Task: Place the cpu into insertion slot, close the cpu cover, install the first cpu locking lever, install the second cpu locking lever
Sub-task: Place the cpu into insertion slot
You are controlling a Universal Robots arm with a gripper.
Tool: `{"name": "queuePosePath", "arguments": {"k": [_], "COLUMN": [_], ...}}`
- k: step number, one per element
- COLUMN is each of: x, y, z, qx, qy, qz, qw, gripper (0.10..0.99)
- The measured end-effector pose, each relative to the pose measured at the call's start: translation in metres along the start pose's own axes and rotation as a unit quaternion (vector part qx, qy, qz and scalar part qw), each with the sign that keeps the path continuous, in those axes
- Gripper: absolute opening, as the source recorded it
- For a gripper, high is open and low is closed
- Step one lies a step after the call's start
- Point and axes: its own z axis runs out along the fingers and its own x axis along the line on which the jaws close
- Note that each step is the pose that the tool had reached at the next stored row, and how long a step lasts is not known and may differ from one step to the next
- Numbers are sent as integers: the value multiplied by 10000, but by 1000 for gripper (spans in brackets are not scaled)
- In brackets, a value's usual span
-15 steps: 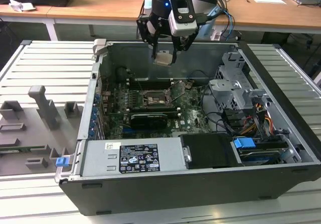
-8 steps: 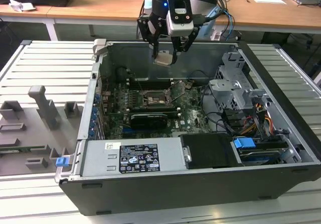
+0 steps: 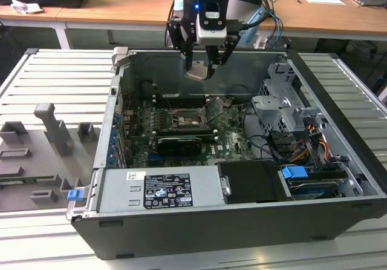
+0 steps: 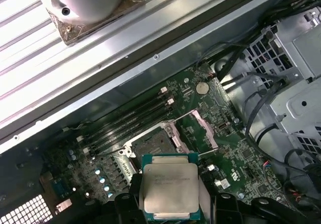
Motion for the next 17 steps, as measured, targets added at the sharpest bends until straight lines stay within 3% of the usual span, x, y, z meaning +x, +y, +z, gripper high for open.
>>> {"name": "queuePosePath", "arguments": {"k": [7,9,17], "x": [8,8,8], "y": [40,40,39], "z": [25,33,38], "qx": [20,14,7], "qy": [9,-9,-32], "qz": [85,309,594], "qw": [10000,9995,9982], "gripper": [525,525,525]}}
